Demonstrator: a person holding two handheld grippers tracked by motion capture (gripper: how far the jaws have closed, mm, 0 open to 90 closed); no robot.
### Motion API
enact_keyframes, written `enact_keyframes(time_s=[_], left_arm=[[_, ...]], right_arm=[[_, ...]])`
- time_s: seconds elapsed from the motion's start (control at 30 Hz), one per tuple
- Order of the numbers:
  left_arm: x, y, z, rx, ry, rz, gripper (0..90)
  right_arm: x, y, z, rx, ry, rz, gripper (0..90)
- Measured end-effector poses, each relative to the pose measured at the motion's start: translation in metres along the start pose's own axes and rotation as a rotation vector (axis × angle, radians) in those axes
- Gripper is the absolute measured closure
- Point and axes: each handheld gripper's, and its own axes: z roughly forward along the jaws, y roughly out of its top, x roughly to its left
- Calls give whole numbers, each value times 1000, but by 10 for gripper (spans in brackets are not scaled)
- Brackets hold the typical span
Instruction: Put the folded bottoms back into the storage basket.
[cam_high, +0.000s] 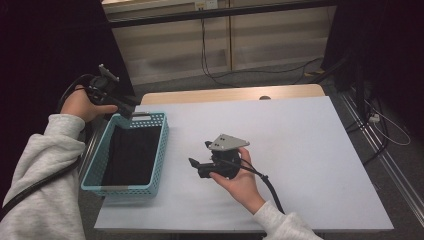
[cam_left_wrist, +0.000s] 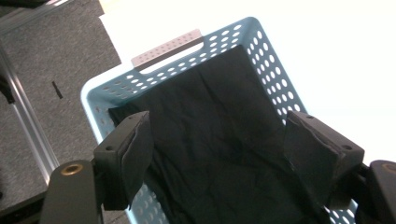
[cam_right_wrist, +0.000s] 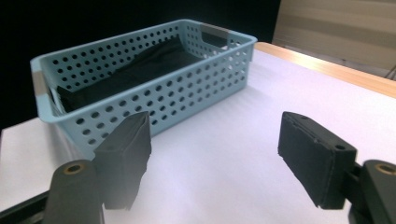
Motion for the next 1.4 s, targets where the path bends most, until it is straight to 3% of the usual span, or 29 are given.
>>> enact_keyframes(time_s=[0.57,0.9,1.2,1.4], left_arm=[[-27,1,16,-6,-38,31,231],[-44,0,15,-23,-48,49,225],[-70,0,25,-38,-87,91,213],[-92,0,36,-58,-138,122,205]], right_arm=[[-18,-19,-19,56,-18,1,200],[-26,-24,-39,49,-36,7,189],[-37,-37,-61,47,-44,28,186],[-49,-49,-73,56,-59,43,186]])
